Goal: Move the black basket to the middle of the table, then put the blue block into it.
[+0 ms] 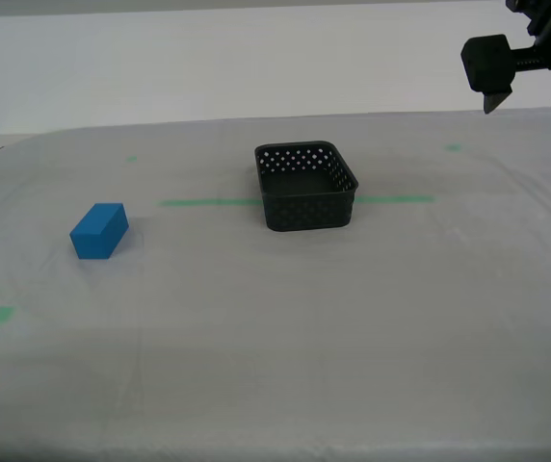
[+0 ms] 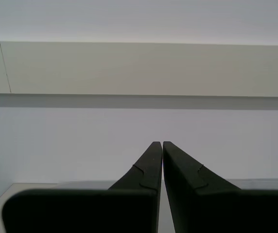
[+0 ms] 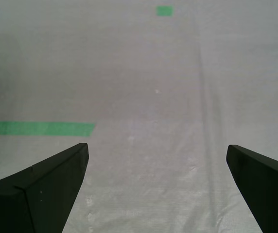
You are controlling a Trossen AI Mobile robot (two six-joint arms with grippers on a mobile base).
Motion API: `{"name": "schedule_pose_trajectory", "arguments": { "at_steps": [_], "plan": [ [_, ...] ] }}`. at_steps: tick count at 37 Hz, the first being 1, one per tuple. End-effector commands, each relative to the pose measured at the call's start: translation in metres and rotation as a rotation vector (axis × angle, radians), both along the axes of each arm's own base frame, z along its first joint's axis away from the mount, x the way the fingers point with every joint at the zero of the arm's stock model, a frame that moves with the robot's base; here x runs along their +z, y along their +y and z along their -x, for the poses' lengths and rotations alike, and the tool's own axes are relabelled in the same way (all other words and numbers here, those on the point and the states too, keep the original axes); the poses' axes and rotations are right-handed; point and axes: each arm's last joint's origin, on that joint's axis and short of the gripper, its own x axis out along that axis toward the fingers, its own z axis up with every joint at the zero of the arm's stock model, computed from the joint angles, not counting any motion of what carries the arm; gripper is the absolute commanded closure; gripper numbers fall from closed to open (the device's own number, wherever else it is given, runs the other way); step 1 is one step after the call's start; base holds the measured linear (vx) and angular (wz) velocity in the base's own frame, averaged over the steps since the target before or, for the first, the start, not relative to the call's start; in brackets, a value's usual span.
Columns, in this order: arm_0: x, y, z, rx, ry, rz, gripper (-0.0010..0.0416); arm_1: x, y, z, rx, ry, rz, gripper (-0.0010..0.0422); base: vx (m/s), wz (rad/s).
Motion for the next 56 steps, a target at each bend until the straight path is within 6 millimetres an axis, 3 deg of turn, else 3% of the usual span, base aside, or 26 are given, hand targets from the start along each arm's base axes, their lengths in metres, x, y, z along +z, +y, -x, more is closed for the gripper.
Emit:
{"name": "schedule_pose_trajectory", "arguments": {
  "at_steps": [1, 15, 35, 56],
  "plan": [
    [0.000, 0.000, 0.000, 0.001, 0.000, 0.000, 0.0007, 0.001, 0.000, 0.000, 0.000, -0.004, 0.009, 0.0412, 0.000, 0.000],
    [0.000, 0.000, 0.000, 0.001, 0.000, 0.000, 0.0007, 0.001, 0.000, -0.004, -0.001, 0.153, 0.029, 0.0412, 0.000, 0.000],
    [0.000, 0.000, 0.000, 0.001, 0.000, 0.000, 0.0007, 0.024, 0.000, -0.005, 0.002, 0.424, 0.037, 0.0412, 0.000, 0.000],
    [0.000, 0.000, 0.000, 0.001, 0.000, 0.000, 0.0007, 0.049, -0.001, 0.011, 0.017, 0.698, 0.073, 0.0412, 0.000, 0.000]
  ]
}}
